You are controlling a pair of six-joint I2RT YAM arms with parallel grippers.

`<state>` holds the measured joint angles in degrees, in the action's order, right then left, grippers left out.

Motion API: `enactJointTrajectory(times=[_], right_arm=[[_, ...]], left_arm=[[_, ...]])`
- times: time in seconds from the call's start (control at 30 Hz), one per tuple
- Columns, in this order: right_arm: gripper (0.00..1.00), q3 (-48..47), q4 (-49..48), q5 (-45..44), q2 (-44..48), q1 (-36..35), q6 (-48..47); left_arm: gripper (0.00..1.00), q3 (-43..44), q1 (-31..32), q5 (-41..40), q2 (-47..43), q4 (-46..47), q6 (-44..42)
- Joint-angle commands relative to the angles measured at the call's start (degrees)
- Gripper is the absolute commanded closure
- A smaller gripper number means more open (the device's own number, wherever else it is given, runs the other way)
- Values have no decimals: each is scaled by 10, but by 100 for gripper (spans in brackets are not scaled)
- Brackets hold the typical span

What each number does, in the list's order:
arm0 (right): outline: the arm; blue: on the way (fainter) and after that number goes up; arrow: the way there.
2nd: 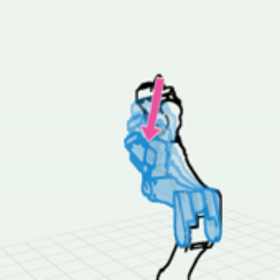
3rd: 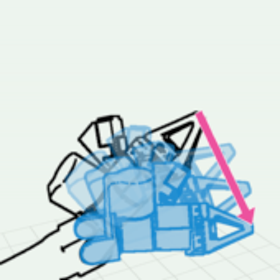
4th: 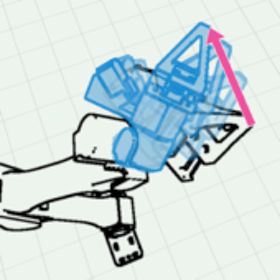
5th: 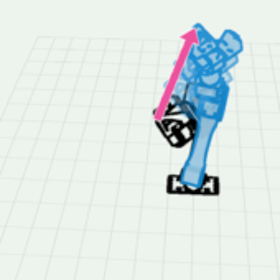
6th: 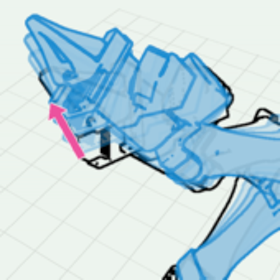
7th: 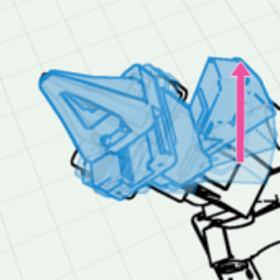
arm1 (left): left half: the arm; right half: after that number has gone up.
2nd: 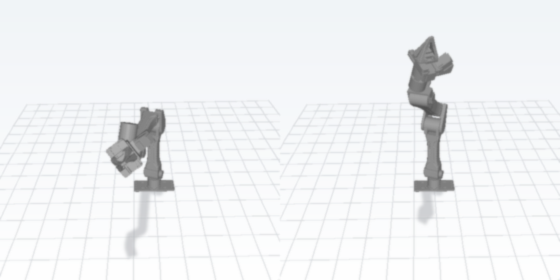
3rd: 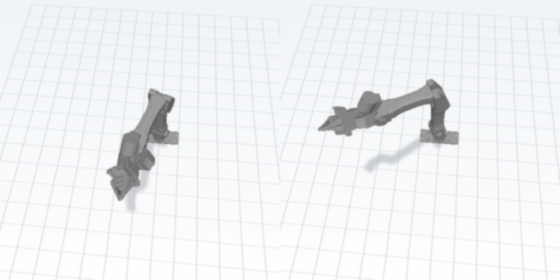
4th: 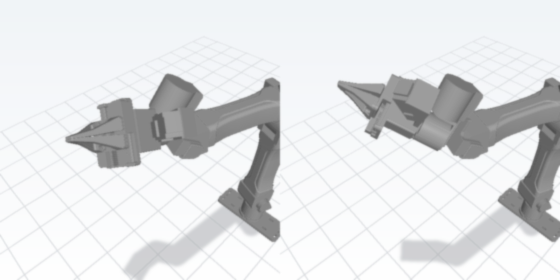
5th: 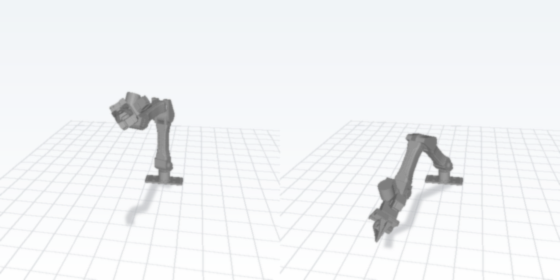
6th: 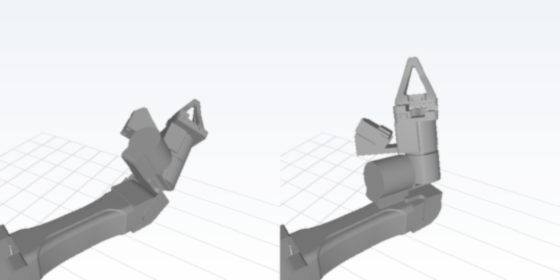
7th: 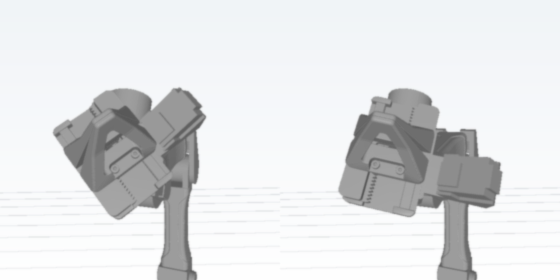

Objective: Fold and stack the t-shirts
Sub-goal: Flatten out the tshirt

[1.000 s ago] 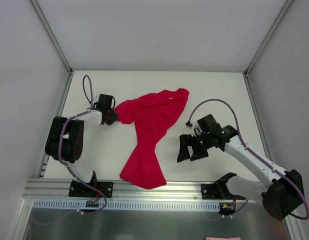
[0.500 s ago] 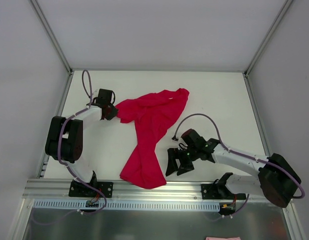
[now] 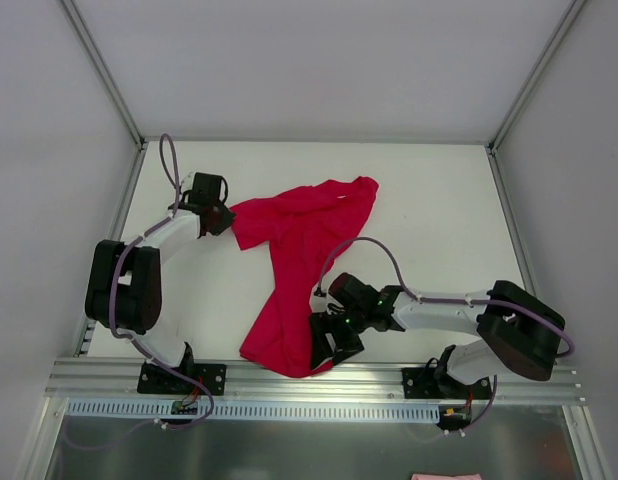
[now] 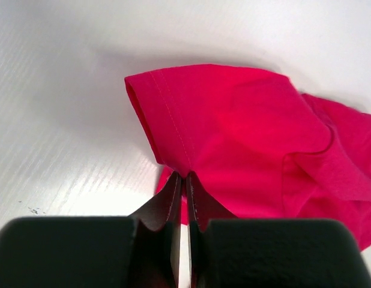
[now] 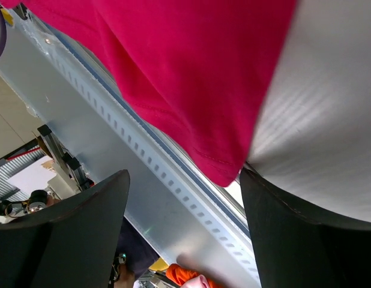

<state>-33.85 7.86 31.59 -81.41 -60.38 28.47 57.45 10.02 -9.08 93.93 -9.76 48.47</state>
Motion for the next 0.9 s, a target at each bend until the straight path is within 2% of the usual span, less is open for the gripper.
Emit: enactJointTrajectory(times=[0.0, 0.2, 0.3, 0.33, 0.4, 0.43, 0.47, 0.6, 0.73, 0.87], right_arm=[[23, -17, -24, -18, -23, -20, 9], [28, -30, -8, -30, -28, -25, -2], [50, -37, 8, -36, -24, -25, -6], [63, -39, 15, -43, -23, -25, -10], [76, -44, 29, -50, -21, -25, -13], [91, -48, 36, -59, -20, -25, -18], [99, -52, 44, -65, -20, -25, -19], [99, -77, 99, -96, -22, -25, -39], [99, -140, 212, -203, -8, -14, -76], [99, -263, 325, -295, 12, 50, -135]], left_arm=[[100, 21, -4, 3, -38, 0, -10], [100, 25, -4, 5, -52, -4, -14], [100, 27, -4, 4, -55, -7, -17], [100, 27, -5, 4, -55, -8, -18], [100, 29, -5, 7, -53, -9, -19], [100, 31, -4, 8, -52, -11, -20], [100, 33, -4, 11, -50, -11, -21], [100, 41, -4, 20, -46, -12, -21], [100, 71, -4, 35, -49, -7, -33], [100, 117, -8, 55, -75, 10, -38]])
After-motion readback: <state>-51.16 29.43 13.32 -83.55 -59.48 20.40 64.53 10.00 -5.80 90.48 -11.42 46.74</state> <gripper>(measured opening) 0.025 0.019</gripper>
